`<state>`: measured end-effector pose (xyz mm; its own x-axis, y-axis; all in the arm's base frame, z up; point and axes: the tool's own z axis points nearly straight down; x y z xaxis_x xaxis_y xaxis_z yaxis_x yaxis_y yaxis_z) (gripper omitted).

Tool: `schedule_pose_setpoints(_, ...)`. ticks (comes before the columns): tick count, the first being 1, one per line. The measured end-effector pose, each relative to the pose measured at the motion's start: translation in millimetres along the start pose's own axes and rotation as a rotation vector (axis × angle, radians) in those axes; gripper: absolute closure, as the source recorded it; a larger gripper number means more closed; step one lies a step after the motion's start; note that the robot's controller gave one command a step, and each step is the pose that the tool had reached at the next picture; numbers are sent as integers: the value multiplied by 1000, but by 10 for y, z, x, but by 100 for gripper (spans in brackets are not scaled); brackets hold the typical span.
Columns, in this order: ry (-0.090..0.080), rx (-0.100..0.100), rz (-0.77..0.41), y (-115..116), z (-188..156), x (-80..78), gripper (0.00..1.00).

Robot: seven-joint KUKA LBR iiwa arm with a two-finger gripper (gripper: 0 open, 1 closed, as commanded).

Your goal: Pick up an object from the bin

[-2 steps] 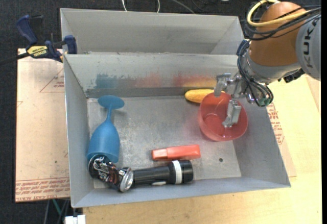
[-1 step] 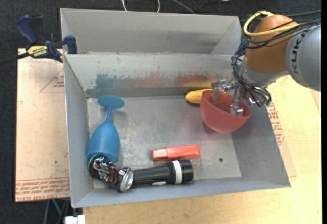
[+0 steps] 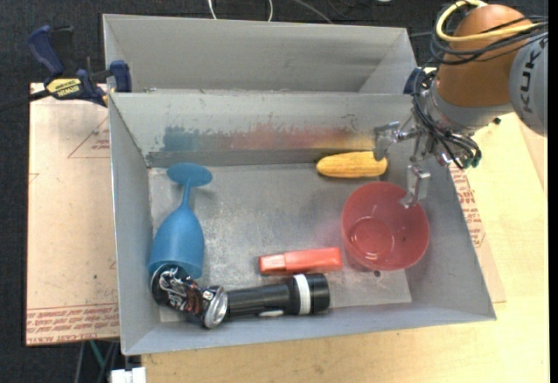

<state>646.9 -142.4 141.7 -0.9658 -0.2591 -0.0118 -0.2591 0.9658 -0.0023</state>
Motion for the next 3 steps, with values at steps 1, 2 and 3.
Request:
schedule_pose_setpoints(1, 11, -14, -337, -22, 420, 199, 0)
schedule_pose_setpoints(2, -8, -2, -461, 212, 701, 35, 0)
schedule_pose_setpoints(3, -57, 6, -882, 537, 591, 877, 100)
